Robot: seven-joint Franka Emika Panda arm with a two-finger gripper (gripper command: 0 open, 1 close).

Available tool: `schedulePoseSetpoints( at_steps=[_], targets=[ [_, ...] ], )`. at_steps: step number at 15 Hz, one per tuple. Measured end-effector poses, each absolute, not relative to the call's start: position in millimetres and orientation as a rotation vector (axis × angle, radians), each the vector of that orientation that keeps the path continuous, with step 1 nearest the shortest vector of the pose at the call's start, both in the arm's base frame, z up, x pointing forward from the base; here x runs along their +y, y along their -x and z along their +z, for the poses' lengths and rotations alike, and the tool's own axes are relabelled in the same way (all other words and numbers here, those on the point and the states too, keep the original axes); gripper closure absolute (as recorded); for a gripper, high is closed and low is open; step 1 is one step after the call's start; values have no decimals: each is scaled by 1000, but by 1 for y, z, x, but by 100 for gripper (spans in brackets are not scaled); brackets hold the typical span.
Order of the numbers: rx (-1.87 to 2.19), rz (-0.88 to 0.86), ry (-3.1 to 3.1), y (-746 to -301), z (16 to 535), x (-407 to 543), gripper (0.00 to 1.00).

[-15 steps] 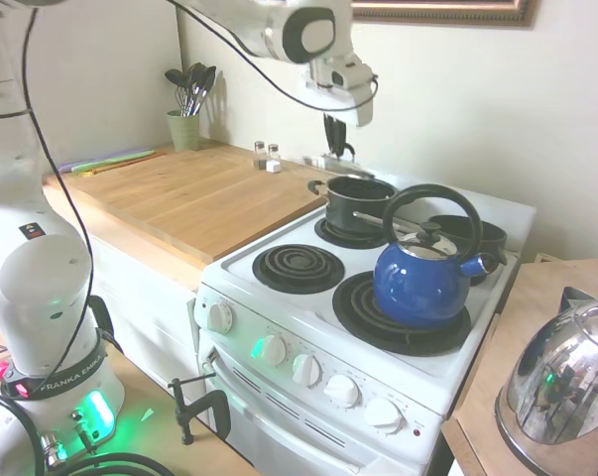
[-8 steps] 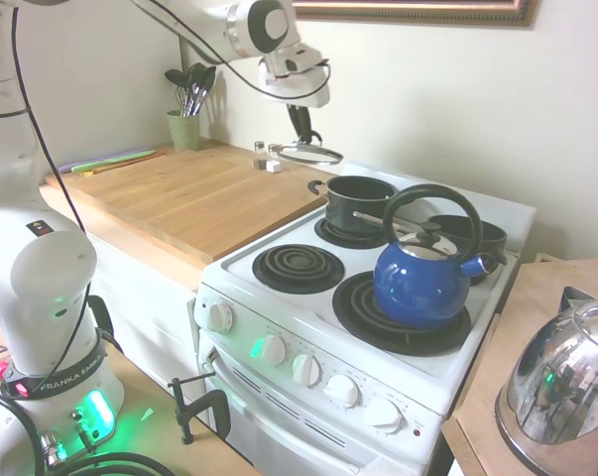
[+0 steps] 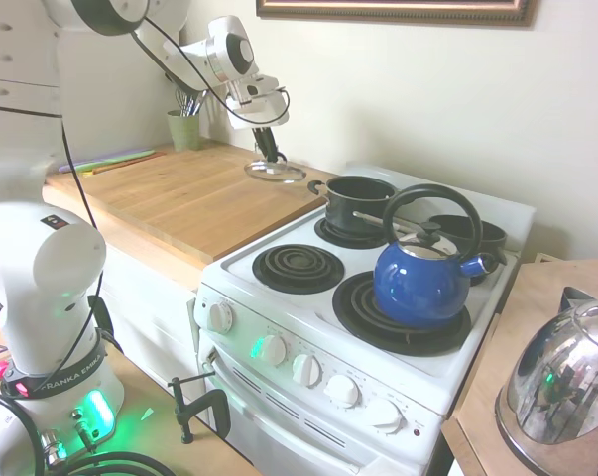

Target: Uncover the lid of the pot

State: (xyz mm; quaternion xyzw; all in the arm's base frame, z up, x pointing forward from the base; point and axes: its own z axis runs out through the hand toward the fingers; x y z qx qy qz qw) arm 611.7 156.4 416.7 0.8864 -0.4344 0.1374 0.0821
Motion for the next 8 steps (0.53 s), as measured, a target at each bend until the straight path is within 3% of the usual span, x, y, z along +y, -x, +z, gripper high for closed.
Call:
schedulePoseSetpoints(
  at_steps=[8],
  targets=[
    [-1223,86,-2798,-606,411,143,100]
  ],
)
